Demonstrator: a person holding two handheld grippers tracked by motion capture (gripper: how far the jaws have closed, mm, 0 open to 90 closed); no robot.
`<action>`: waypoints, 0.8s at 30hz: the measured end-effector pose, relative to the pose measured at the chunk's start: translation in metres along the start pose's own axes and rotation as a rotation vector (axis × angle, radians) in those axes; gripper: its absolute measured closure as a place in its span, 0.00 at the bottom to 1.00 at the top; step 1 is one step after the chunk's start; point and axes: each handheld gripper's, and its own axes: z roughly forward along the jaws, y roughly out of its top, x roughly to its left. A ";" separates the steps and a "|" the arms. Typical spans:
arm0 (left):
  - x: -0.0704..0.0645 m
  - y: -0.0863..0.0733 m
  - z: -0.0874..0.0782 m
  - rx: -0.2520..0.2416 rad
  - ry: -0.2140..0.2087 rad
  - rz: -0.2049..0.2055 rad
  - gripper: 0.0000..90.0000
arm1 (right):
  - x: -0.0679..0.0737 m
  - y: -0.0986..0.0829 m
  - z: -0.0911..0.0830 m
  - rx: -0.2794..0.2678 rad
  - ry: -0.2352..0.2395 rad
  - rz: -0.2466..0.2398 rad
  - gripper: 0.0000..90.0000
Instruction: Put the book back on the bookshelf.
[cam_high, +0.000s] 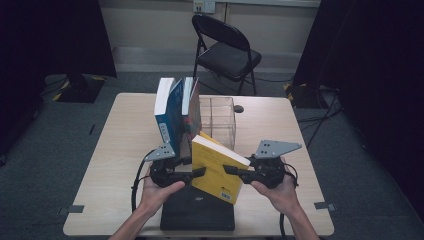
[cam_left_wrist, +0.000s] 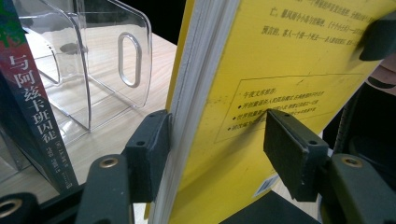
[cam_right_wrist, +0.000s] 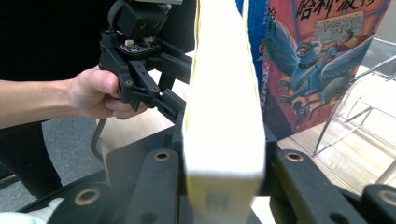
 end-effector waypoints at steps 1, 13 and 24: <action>-0.001 0.000 0.000 -0.002 -0.004 0.003 0.46 | 0.001 0.000 0.002 0.007 0.002 0.002 0.77; 0.000 -0.002 0.000 -0.009 0.008 -0.002 0.47 | 0.003 -0.018 0.026 0.005 -0.027 0.019 0.80; 0.006 -0.007 -0.010 0.027 0.094 0.001 0.41 | 0.003 -0.022 0.026 -0.043 -0.067 0.041 0.84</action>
